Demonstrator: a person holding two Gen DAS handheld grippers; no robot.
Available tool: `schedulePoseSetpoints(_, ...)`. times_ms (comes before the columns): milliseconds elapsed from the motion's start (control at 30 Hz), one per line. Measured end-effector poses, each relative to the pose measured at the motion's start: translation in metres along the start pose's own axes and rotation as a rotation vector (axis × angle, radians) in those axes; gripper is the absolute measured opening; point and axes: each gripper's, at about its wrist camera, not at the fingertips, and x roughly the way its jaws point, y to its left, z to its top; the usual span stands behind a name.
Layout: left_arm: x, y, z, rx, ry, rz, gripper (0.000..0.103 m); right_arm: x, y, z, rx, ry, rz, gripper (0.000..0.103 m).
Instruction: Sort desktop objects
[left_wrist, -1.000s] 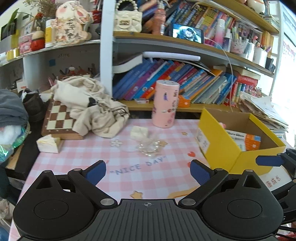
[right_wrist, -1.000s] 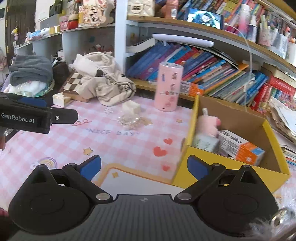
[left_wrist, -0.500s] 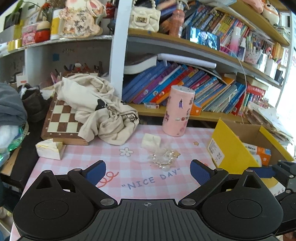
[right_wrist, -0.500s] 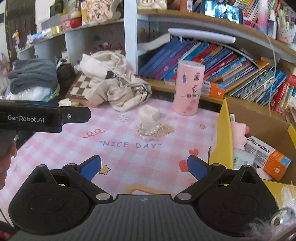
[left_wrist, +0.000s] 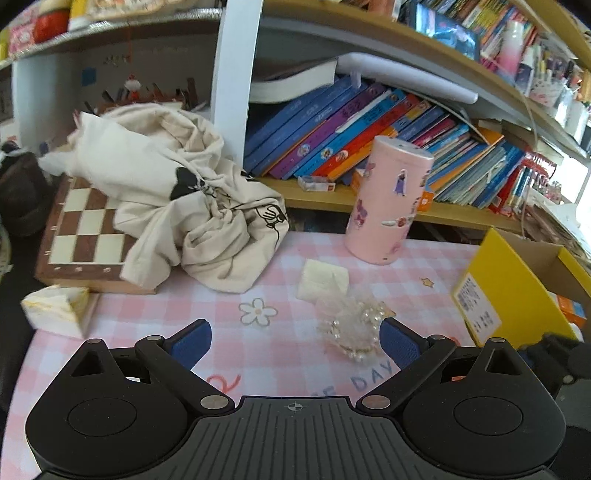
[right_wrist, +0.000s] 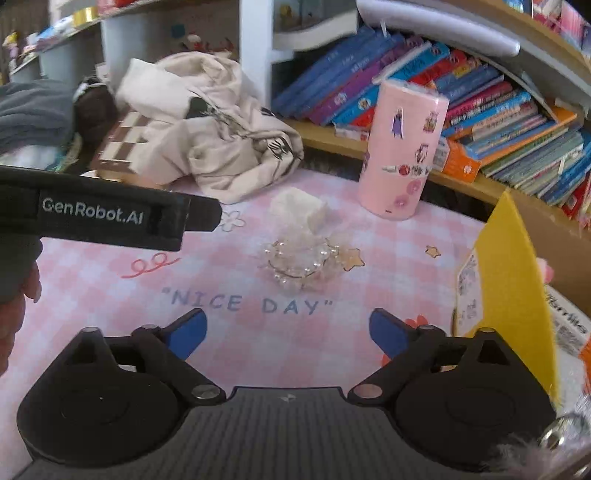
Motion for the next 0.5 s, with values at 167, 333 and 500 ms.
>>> schedulePoseSetpoints(167,0.038,0.007,0.007,-0.026,0.025,-0.007,0.098,0.029,-0.006,0.01,0.041,0.005,-0.026,0.081)
schedulePoseSetpoints(333,0.067,0.014,0.003,-0.107,0.052,-0.004,0.098,0.052,-0.008,0.016,0.053,0.0,-0.035,0.081)
schedulePoseSetpoints(500,0.08,0.013,-0.004,-0.148,0.062,-0.007,0.098,0.072,-0.005,0.019,0.041,0.002,-0.044,0.081)
